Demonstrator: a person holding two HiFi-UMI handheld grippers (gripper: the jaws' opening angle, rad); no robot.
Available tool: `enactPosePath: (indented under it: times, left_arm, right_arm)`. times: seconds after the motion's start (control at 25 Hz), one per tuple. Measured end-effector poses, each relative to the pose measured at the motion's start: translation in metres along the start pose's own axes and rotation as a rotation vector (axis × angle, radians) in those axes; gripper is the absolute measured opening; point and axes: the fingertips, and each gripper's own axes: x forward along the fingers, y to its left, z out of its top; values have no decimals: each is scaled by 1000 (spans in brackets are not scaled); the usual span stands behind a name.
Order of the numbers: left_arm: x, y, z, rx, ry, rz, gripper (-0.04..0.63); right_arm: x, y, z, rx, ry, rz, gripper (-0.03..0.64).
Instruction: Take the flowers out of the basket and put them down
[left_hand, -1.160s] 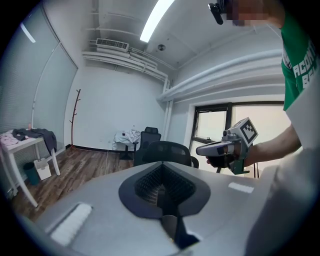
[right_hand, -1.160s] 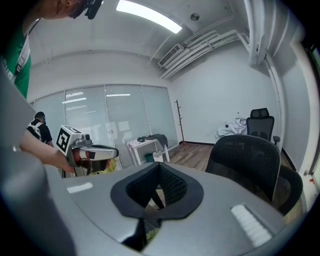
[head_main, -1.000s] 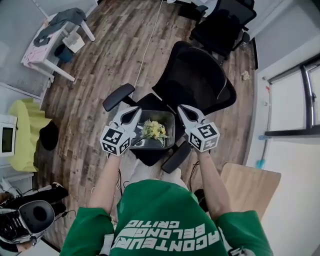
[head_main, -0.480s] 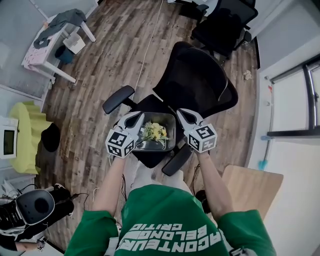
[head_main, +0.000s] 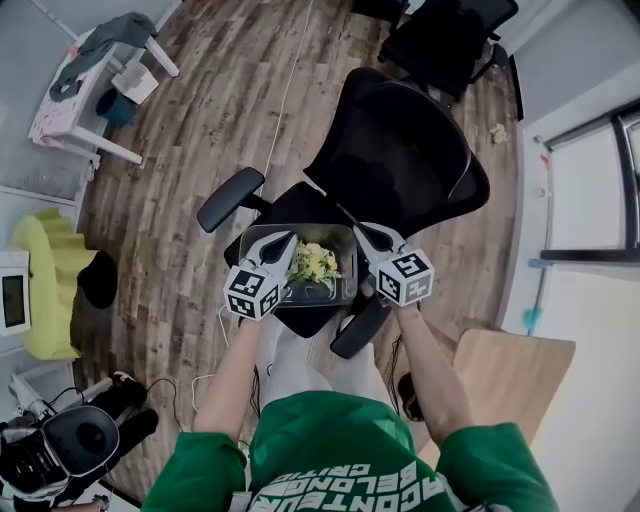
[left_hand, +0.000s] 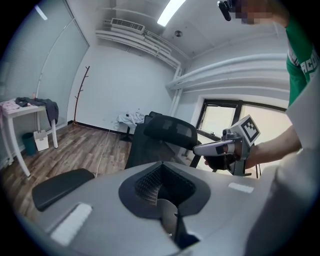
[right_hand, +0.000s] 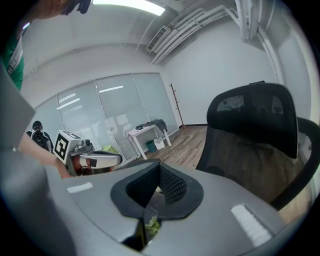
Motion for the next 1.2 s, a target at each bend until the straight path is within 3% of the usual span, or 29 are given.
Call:
enactPosePath:
  times: [0.48, 0.96, 1.2]
  left_arm:
    - [27, 28, -108, -114, 96, -17, 20]
    - [63, 41, -178, -104, 230, -102, 20]
    - [89, 43, -226, -82, 337, -168, 42]
  right_arm:
    - [44, -32, -102, 169, 50, -16, 6]
    - [67, -32, -133, 197, 62, -4, 6]
    - [63, -40, -150, 233, 54, -26, 6]
